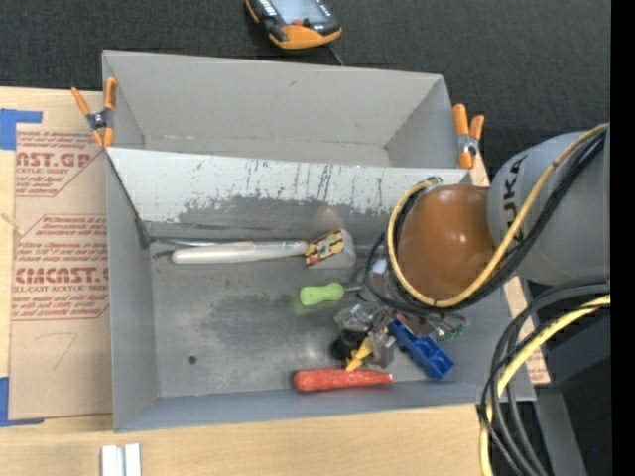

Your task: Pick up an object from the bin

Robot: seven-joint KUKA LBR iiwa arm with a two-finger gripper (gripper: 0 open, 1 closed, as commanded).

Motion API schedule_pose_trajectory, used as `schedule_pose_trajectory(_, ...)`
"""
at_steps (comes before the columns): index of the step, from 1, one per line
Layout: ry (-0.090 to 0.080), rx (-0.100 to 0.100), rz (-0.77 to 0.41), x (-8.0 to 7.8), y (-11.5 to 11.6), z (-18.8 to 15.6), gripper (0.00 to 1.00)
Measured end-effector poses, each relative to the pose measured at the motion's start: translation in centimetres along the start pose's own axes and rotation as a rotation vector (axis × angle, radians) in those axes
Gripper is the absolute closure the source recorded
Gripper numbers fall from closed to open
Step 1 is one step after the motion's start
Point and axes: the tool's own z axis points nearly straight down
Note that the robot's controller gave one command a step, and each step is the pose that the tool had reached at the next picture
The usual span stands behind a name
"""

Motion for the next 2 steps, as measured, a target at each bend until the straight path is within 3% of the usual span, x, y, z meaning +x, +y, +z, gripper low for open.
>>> schedule_pose_trajectory(1, 0.006, -0.005, 0.047, 0.1, -0.1, -1.0, 1.00)
schedule_pose_trajectory(2, 0.008, -0.004, 0.170, 0.2, -0.6, -8.0, 1.00)
